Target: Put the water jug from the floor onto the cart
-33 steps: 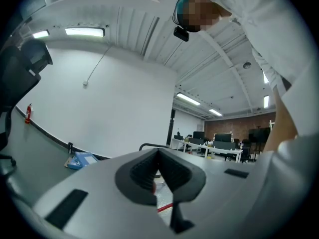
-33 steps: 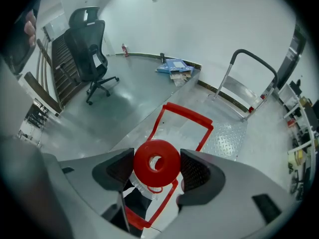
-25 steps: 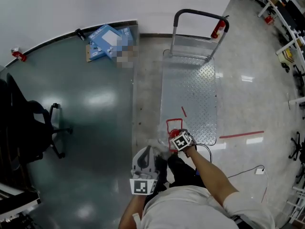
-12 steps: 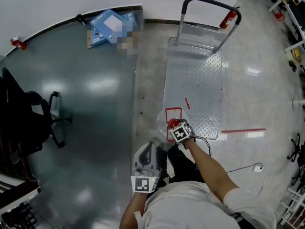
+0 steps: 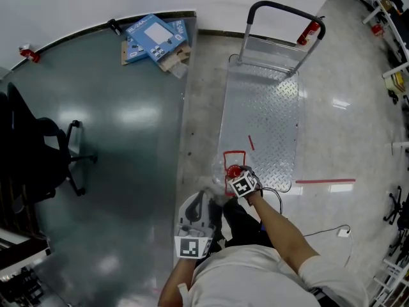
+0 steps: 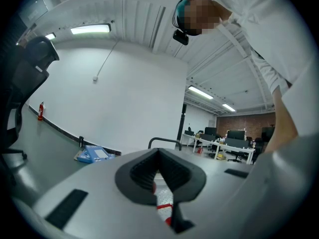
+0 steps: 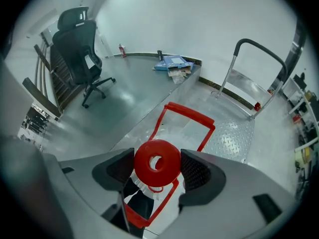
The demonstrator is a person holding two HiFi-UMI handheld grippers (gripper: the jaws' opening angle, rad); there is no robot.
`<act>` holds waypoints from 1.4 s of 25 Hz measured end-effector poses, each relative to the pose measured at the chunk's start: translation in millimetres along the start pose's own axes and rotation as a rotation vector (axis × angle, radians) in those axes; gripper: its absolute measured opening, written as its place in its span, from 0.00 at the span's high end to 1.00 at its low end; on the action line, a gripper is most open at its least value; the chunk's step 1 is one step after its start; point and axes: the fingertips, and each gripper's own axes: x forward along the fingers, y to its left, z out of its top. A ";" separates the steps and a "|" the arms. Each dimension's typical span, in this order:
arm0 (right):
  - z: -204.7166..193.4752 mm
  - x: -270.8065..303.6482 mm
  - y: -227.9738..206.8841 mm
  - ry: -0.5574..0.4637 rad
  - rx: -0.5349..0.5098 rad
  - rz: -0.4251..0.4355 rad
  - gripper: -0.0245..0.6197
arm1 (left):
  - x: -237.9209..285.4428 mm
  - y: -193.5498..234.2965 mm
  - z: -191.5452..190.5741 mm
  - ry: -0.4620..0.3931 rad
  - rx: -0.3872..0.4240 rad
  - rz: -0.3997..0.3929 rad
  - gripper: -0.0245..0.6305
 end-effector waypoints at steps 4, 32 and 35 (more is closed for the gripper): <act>-1.8 -4.8 -0.1 0.007 -0.047 -0.014 0.51 | -5.9 -5.5 3.7 -0.012 0.009 -0.011 0.96; 65.7 -354.1 66.7 -1.056 -0.044 -0.186 0.94 | -22.7 -56.2 52.1 -0.107 0.025 -0.171 0.96; 69.9 -363.6 64.9 -1.084 -0.038 -0.189 0.94 | -20.5 -52.9 55.1 -0.131 0.050 -0.169 0.96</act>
